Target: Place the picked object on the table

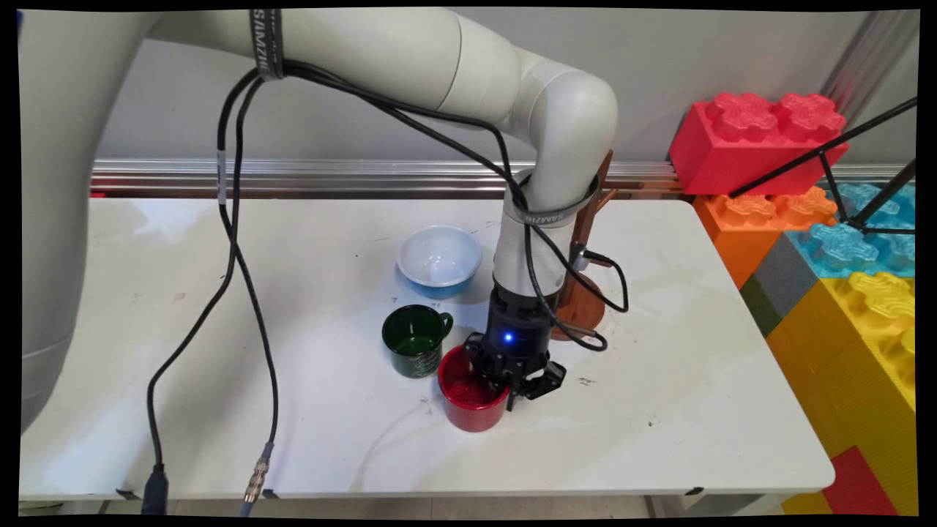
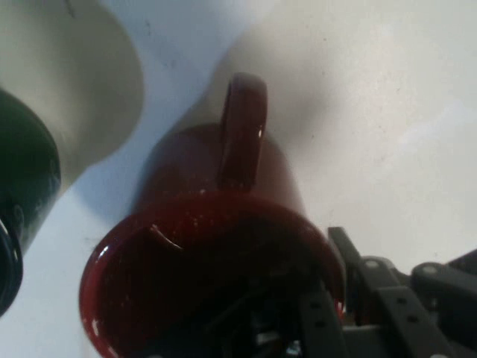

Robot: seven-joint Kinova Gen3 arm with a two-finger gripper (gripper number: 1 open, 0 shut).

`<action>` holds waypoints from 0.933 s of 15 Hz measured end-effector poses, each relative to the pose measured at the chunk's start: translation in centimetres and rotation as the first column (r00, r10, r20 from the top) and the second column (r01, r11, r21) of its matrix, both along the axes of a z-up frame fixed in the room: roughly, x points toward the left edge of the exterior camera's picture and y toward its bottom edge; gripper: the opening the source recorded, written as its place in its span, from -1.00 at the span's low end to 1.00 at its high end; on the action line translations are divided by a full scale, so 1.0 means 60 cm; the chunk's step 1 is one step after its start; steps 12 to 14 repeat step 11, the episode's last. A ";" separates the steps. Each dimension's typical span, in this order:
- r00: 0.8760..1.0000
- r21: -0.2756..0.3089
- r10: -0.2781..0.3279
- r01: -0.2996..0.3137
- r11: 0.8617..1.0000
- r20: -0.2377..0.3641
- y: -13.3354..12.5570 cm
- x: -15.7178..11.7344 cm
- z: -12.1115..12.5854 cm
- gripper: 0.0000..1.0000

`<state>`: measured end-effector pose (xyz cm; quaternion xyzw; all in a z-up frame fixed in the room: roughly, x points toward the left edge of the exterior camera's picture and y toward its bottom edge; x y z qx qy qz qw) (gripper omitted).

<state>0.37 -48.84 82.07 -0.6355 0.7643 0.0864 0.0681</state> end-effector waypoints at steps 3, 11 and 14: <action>1.000 -0.022 0.003 -0.003 1.000 -0.010 -0.002 0.002 -0.002 1.00; 0.998 -0.078 -0.019 0.014 0.997 -0.062 0.003 0.011 0.016 1.00; 0.998 -0.078 -0.019 0.014 0.997 -0.062 0.003 0.011 0.016 1.00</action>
